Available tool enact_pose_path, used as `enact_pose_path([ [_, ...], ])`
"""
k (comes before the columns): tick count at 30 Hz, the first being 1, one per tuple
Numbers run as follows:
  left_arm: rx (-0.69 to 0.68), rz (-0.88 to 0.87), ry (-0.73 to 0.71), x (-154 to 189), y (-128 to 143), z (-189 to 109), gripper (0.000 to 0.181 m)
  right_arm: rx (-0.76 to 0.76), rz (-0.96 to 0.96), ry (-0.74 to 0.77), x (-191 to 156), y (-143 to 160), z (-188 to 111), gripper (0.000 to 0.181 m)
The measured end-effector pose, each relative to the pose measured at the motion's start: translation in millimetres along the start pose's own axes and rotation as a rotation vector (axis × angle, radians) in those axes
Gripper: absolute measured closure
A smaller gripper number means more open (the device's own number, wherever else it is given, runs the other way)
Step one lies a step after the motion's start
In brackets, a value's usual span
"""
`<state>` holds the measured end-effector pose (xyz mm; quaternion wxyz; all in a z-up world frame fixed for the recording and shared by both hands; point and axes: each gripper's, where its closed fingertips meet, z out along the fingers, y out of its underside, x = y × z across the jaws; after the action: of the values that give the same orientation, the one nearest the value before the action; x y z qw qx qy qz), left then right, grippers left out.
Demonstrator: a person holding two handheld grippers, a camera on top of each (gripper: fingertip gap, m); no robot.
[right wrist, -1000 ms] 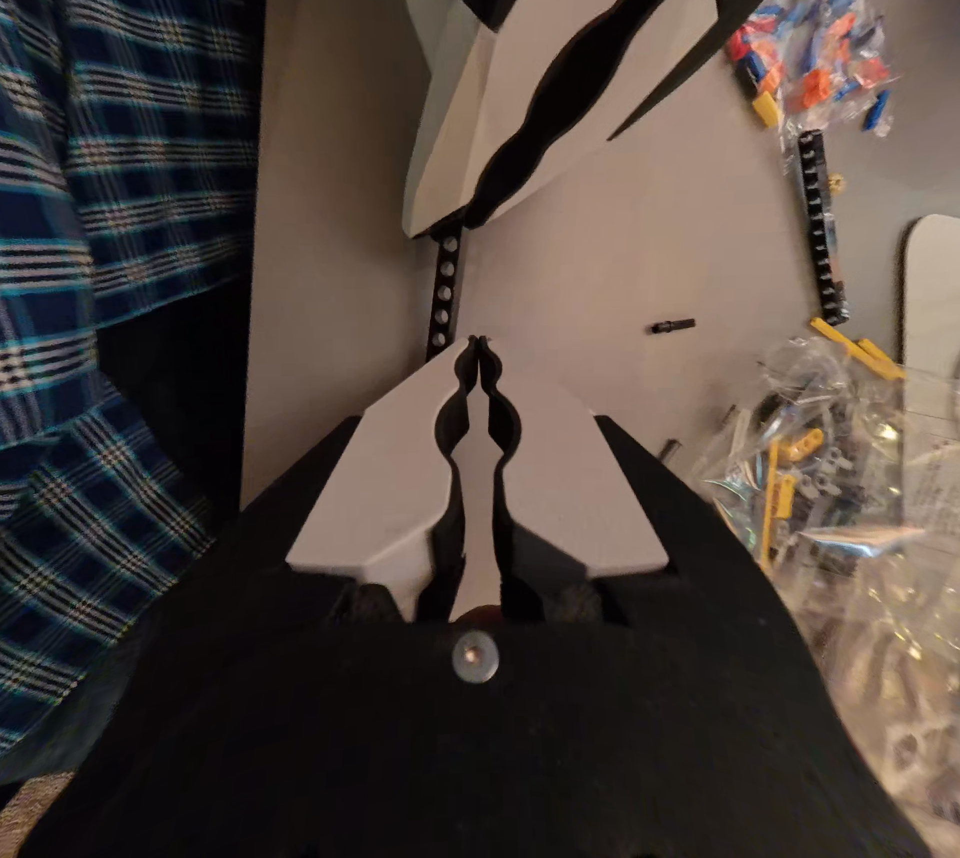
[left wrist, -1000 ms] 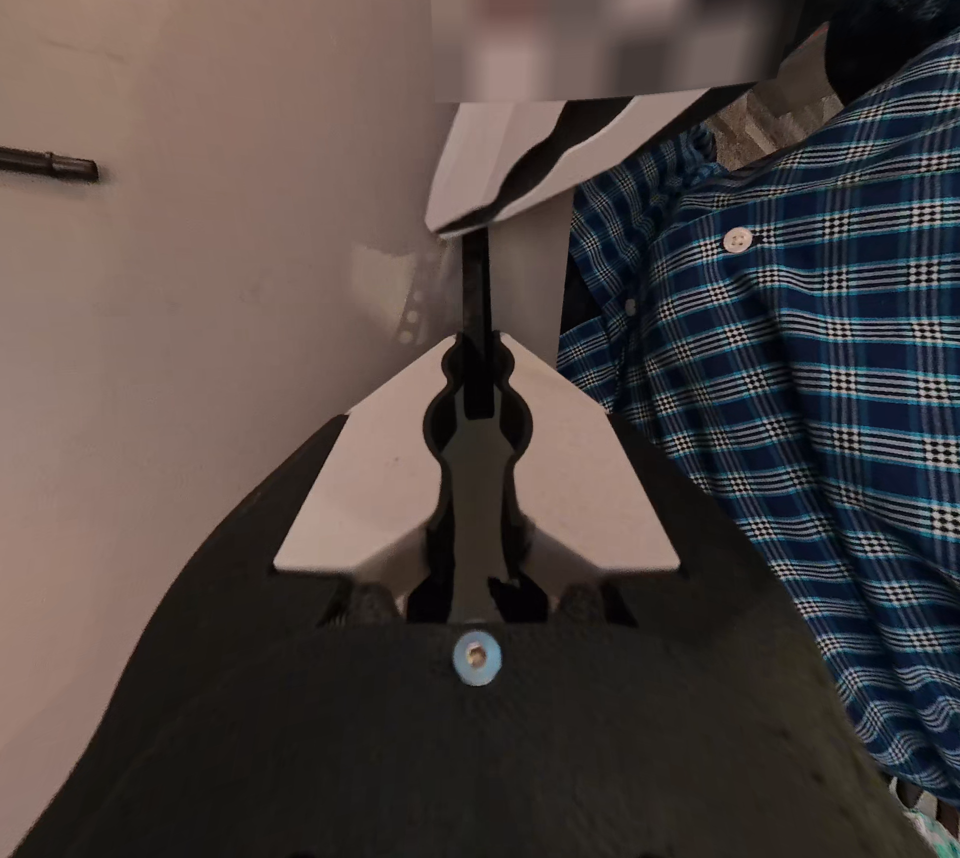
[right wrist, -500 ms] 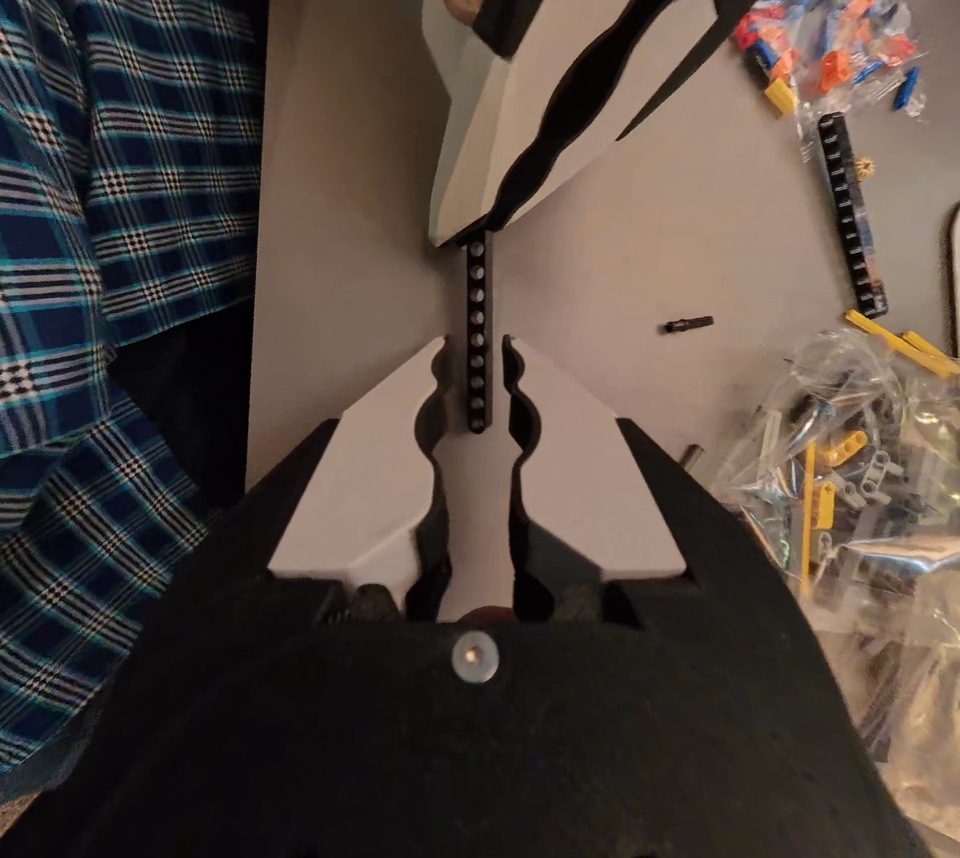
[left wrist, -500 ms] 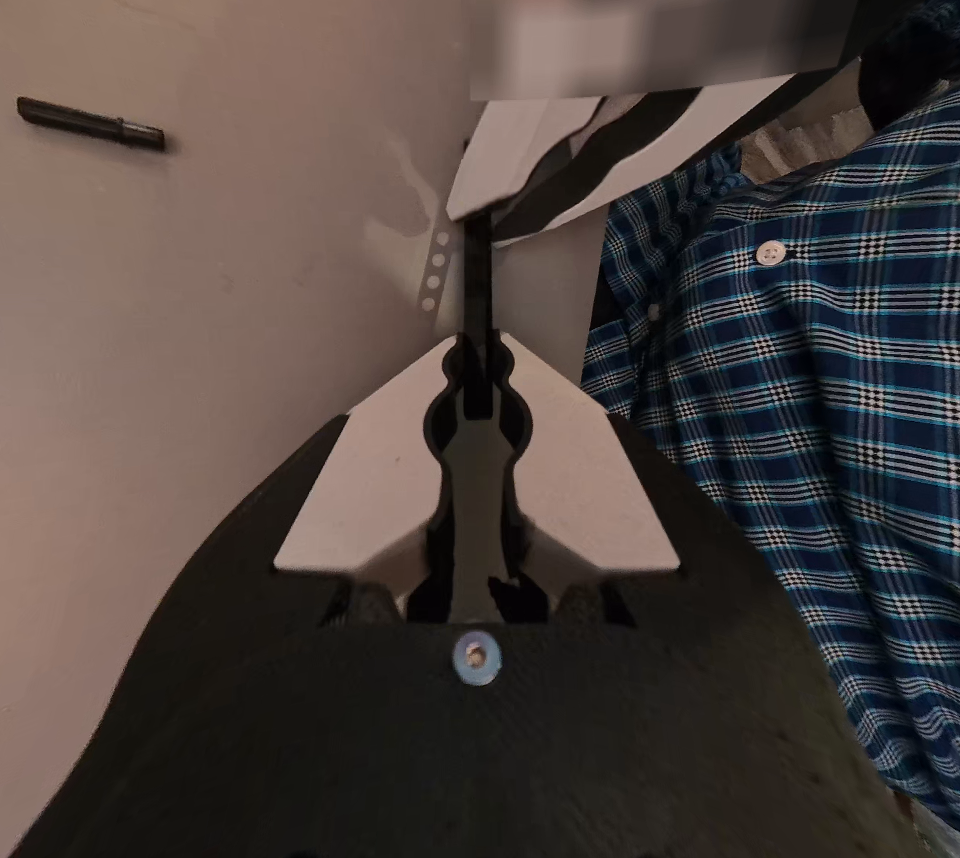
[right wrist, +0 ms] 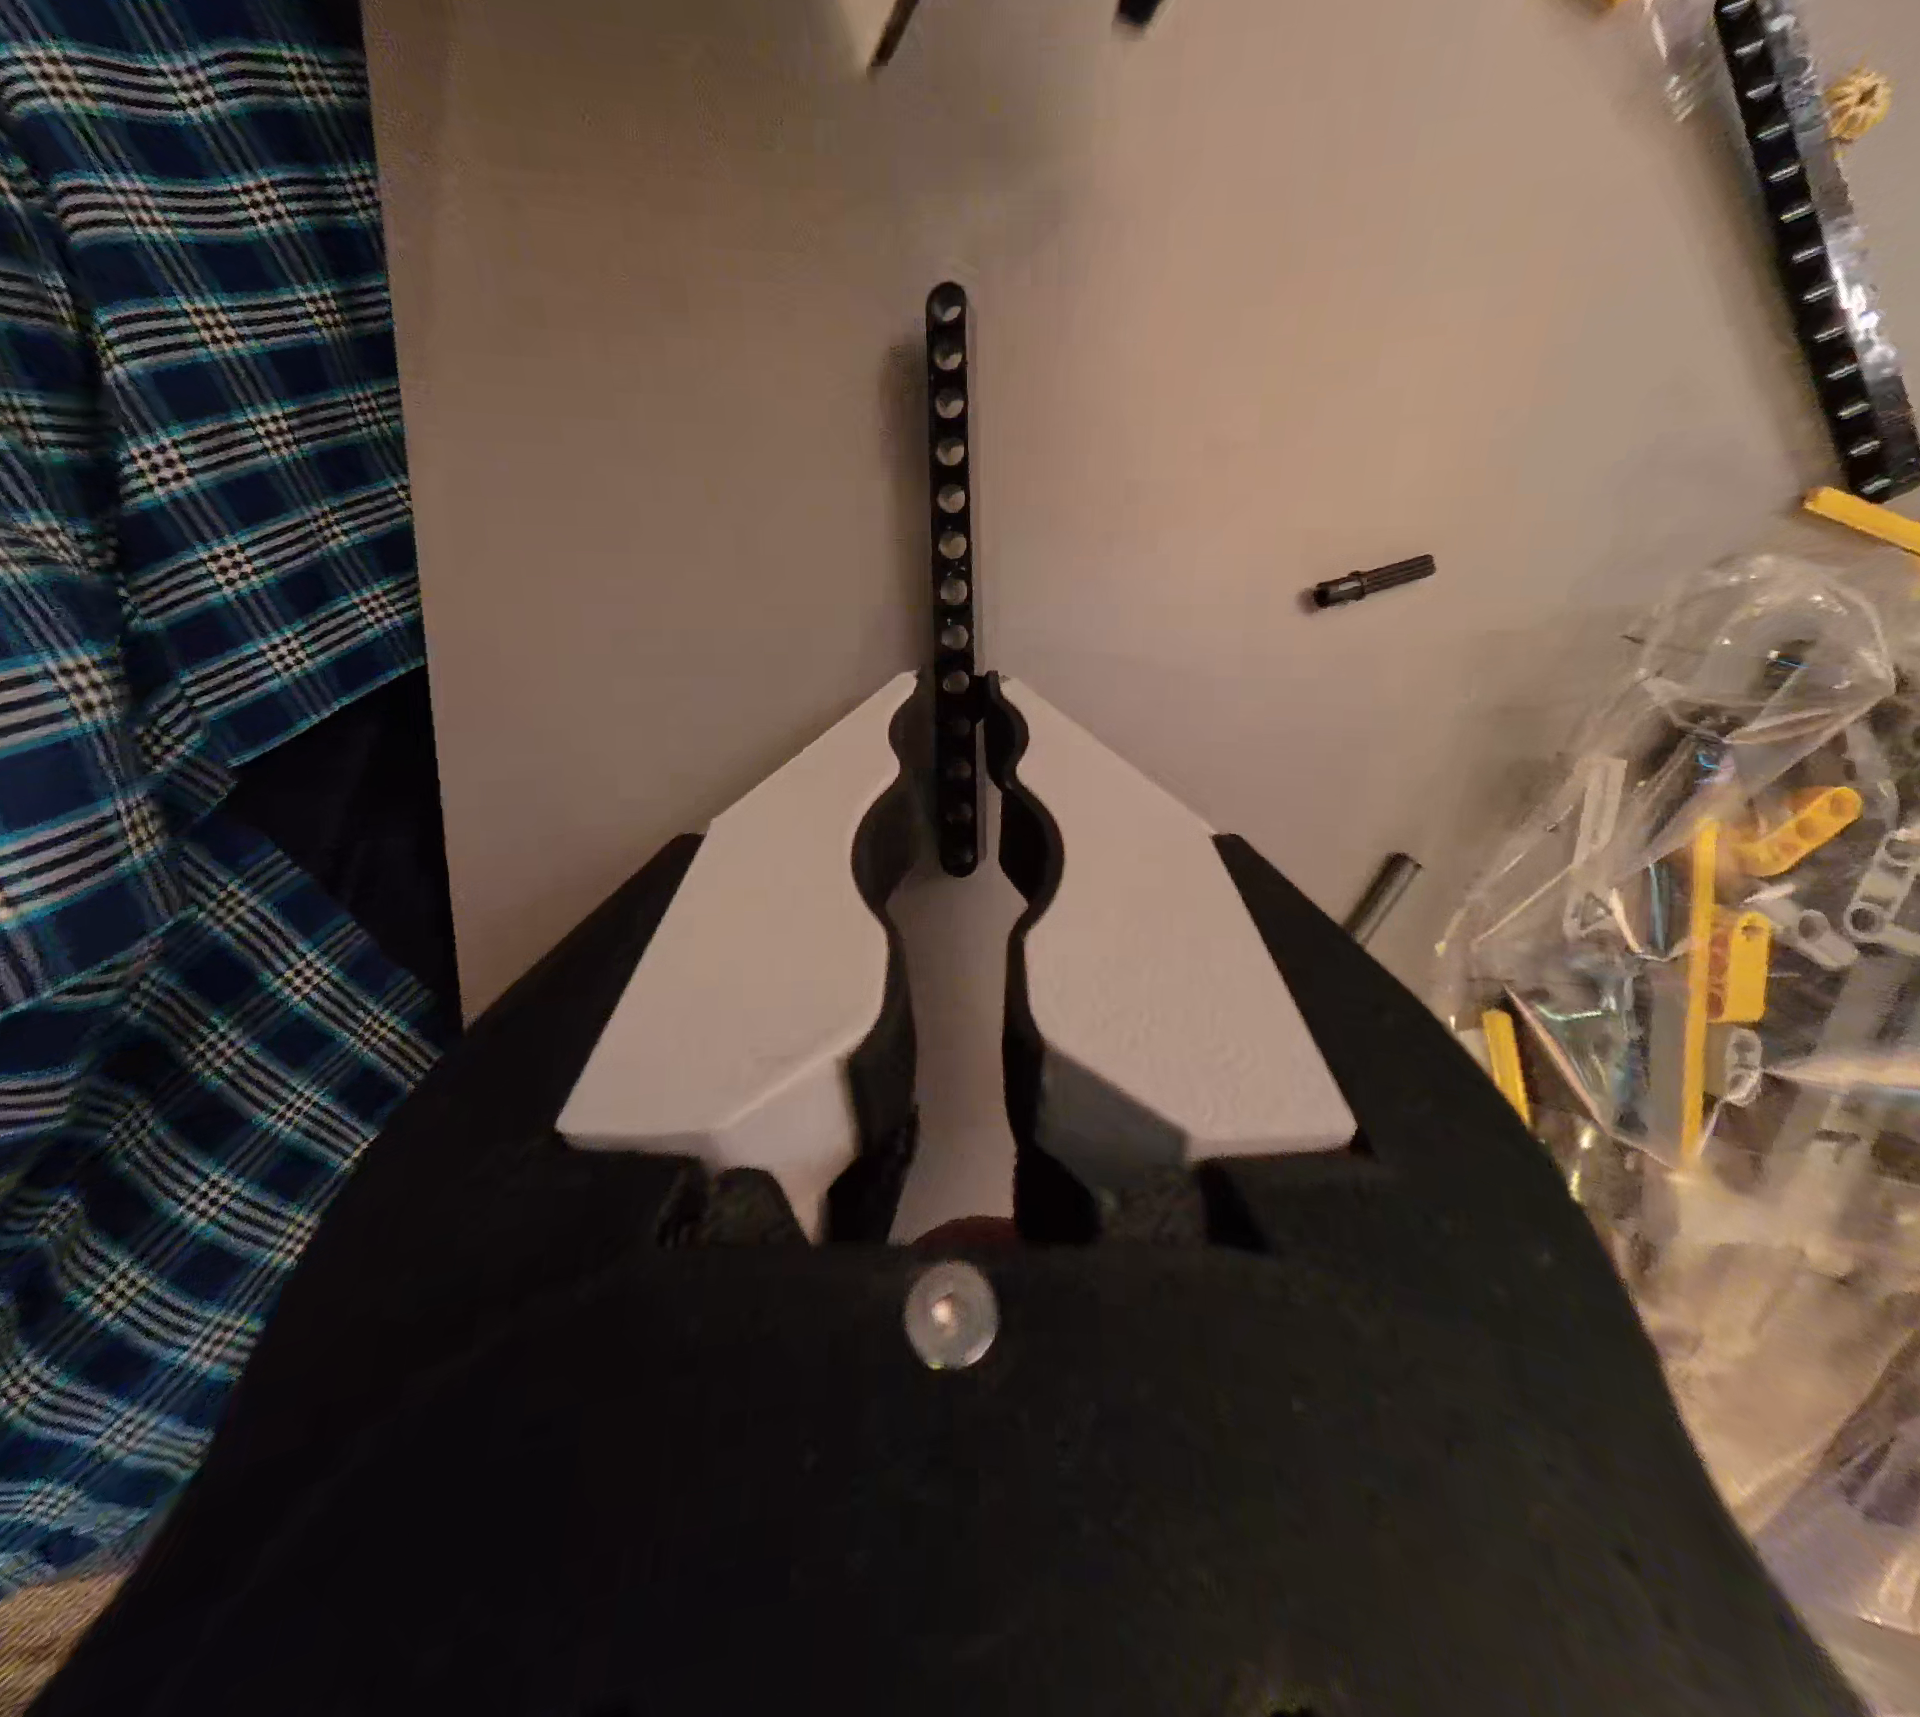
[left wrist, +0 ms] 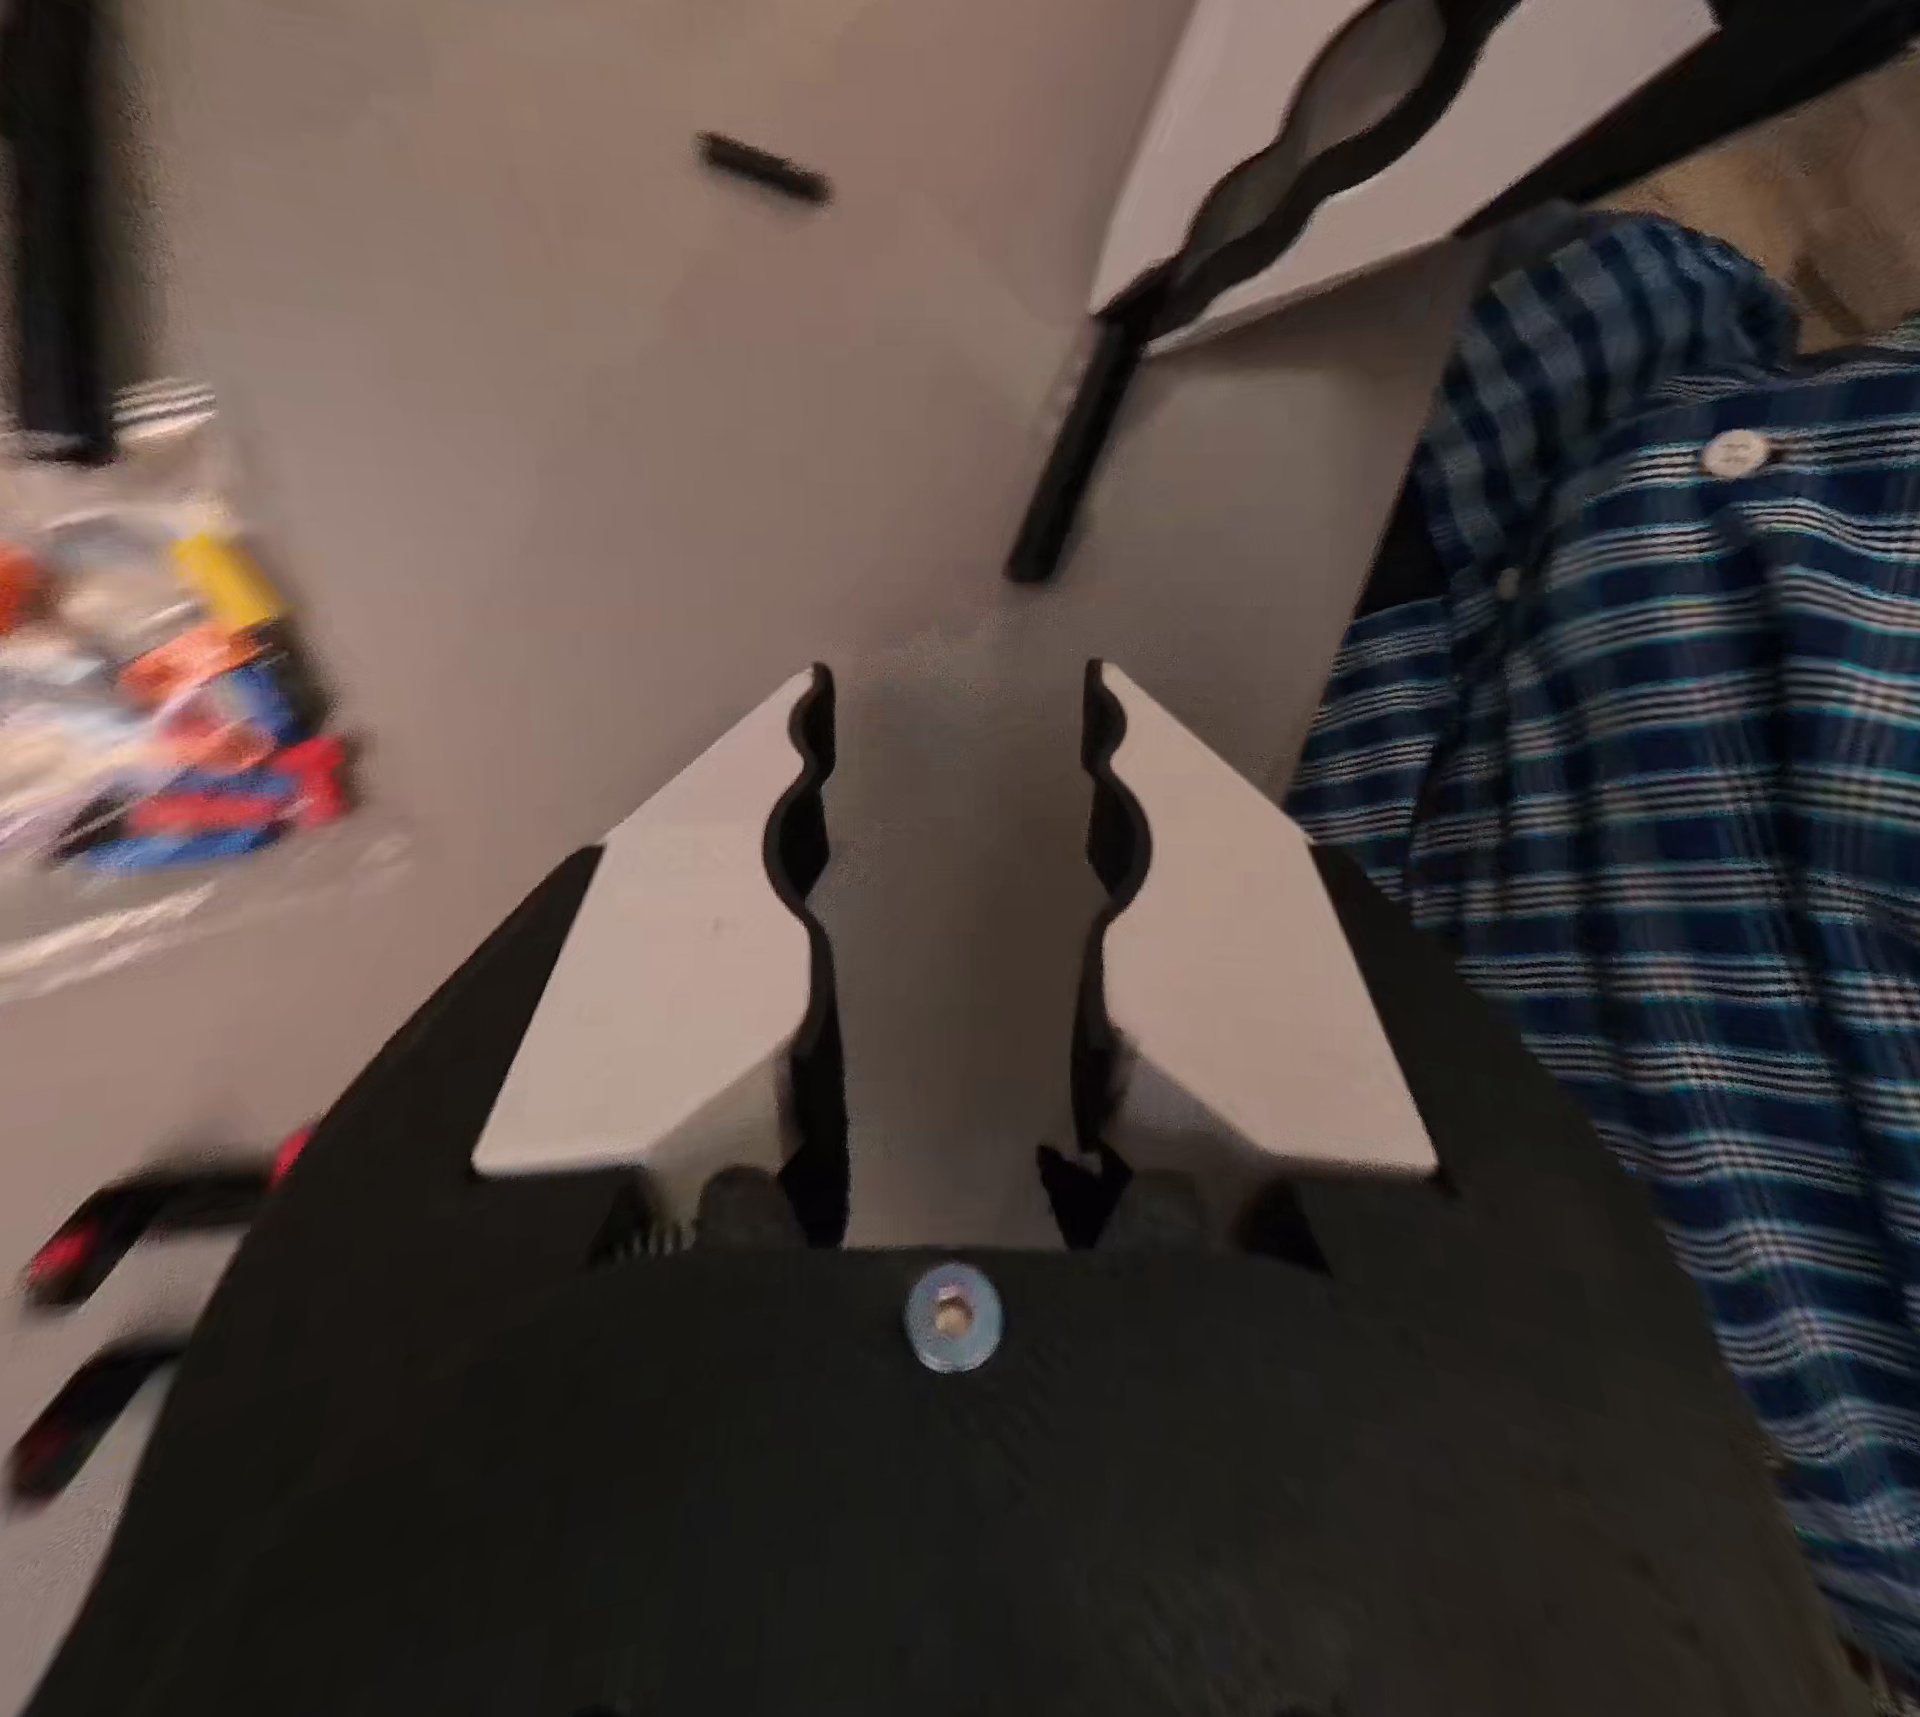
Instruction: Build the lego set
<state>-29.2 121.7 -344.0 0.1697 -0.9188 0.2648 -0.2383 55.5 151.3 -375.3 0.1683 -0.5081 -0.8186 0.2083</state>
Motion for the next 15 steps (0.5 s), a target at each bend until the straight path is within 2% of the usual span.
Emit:
enact_pose_path([
  [2,0.054,-0.035,-0.104,-27.1,-1.1,-19.7,0.136,-0.016,0.024,-0.026,0.2,-1.7,1.2,0.175],
  [5,0.137,-0.065,-0.271,-71.2,-5.6,-49.3,0.137,-0.028,0.053,-0.048,2.7,-3.4,1.1,0.163],
  [7,0.167,-0.049,-0.369,-98.0,-6.2,-62.9,0.139,-0.003,0.053,-0.057,3.8,-8.5,-3.5,0.163],
  [10,0.16,-0.043,-0.446,-130.3,-1.1,-66.5,0.133,0.066,0.09,-0.059,13.4,-26.1,-15.5,0.163],
  [15,0.095,-0.004,-0.512,-165.4,9.9,-56.7,0.128,0.173,0.181,0.005,56.3,-63.9,-24.8,0.165],
])
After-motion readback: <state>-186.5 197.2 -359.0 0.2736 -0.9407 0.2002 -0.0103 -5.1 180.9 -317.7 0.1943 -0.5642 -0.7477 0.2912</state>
